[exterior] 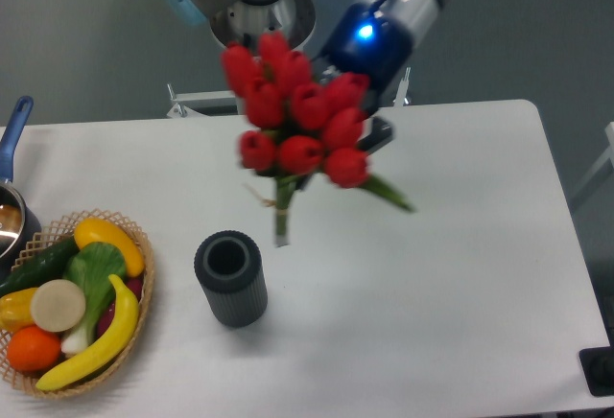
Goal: Pick up the flowers from the vase
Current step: 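Carry the tulip bouquet up and away from the vase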
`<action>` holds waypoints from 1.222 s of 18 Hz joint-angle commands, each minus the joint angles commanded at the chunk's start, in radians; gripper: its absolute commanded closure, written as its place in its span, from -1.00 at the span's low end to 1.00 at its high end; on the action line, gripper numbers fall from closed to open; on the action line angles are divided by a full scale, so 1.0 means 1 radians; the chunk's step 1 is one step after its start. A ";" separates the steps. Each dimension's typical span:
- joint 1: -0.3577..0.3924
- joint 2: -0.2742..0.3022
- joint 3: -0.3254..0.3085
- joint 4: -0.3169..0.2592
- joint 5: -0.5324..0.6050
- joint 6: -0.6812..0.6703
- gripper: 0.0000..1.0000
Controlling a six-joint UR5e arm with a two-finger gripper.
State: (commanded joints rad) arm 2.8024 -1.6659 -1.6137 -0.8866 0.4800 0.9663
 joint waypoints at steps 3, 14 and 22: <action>0.045 -0.011 -0.014 0.000 0.002 0.054 0.11; 0.097 -0.012 -0.086 0.000 0.003 0.149 0.11; 0.097 -0.020 -0.094 0.002 0.003 0.152 0.11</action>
State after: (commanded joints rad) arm 2.8992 -1.6858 -1.7073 -0.8851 0.4832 1.1183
